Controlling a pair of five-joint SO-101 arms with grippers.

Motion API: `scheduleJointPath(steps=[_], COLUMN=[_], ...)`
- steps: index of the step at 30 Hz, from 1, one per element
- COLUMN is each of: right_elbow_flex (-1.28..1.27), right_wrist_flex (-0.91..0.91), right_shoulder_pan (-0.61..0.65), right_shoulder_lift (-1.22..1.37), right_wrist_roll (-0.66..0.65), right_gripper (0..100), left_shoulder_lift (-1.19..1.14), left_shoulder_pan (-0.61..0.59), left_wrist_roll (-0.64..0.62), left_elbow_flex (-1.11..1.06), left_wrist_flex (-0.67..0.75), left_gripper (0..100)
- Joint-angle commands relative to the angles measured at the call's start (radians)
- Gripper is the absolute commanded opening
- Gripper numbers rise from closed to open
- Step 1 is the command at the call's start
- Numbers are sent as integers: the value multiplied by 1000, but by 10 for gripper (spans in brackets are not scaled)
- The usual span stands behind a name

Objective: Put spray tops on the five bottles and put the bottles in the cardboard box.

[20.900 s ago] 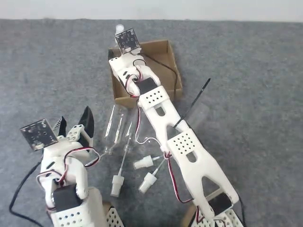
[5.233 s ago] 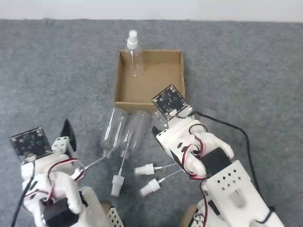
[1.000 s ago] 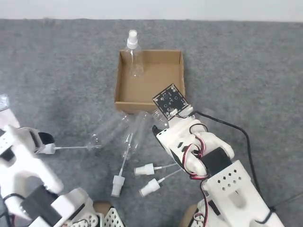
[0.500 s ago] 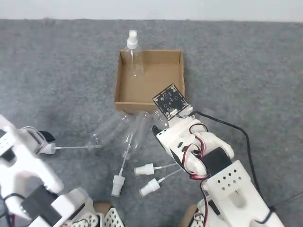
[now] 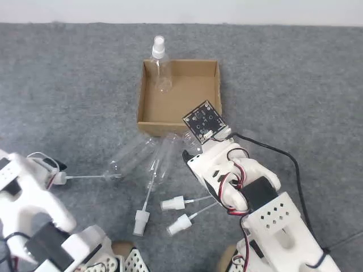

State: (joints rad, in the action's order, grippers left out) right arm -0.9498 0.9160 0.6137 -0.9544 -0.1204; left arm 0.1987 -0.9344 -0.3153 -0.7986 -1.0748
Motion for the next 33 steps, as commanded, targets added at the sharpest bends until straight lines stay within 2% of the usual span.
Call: scheduleJointPath(steps=[1,7,13,21,33], right_elbow_flex=[8,8,8,8,8], right_wrist_flex=[-22,-22,-22,-22,-22], right_shoulder_pan=[-10,-10,-10,-10,-10], right_shoulder_lift=[-25,-25,-25,-25,-25], right_wrist_roll=[-2,-2,-2,-2,-2], right_gripper=[41,41,41,41,41], left_shoulder_lift=[8,9,8,8,6], left_shoulder_pan=[5,6,6,32,32], left_wrist_roll=[-55,-163,-172,-172,-172], left_elbow_flex=[-18,-127,-117,-119,-117], left_wrist_flex=[3,203,184,187,187], left_gripper=[301,301,299,163,163])
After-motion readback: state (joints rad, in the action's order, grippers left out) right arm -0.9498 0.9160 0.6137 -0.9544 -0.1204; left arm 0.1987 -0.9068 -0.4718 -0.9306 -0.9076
